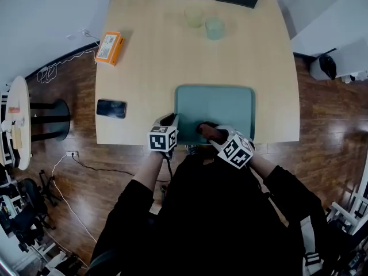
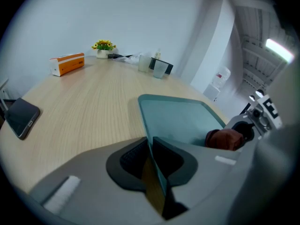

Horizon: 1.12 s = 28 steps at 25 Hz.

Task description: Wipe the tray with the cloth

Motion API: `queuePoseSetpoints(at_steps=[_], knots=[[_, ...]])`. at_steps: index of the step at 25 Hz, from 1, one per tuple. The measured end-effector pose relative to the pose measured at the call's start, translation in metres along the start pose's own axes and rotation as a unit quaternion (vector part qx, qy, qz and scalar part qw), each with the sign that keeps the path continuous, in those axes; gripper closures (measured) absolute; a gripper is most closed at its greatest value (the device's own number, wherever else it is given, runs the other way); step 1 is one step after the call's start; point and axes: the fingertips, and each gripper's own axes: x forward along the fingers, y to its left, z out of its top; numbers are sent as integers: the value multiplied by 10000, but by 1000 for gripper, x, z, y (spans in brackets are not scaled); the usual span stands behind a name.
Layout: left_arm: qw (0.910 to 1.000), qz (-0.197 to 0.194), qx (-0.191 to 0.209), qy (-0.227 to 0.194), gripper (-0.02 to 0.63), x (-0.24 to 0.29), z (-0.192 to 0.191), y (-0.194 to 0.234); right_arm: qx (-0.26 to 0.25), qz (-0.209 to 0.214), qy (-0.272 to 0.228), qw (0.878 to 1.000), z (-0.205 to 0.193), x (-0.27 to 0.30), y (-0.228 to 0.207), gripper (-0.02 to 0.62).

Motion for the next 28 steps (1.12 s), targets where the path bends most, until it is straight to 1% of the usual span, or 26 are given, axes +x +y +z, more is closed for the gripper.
queuePoseSetpoints(at_steps=[3,5,8,10,12,14,16,18,21,25,28], knots=[[10000,3,-15,20,586,0,-1,-1,-130,-36,-17,9999,2,0,-9,459],[10000,1,-23,29,586,0,-2,-1,-156,-226,-40,9996,6,-1,-30,459],[10000,24,-33,17,586,0,-2,-1,36,-587,-71,9982,12,-3,-79,459],[10000,47,-41,2,586,0,-2,-1,77,-857,-63,9963,18,-6,-116,459],[10000,56,-46,-10,586,0,-1,-1,192,-1049,-16,9943,20,-9,-149,459],[10000,61,-62,-5,586,-1,-1,-1,315,-1100,30,9934,21,-13,-172,459],[10000,65,-64,-10,586,0,0,-1,363,-1044,40,9939,21,-16,-178,459],[10000,74,-48,-22,586,0,-1,0,374,-1013,46,9941,15,-18,-172,459],[10000,78,-36,-27,586,0,-2,2,473,-1007,23,9938,-1,-25,-143,459],[9999,104,-11,-47,586,-1,-2,3,652,-845,36,9943,-31,-38,-84,458],[9999,119,9,-55,586,-1,-3,3,592,-588,108,9964,-53,-45,-34,457]])
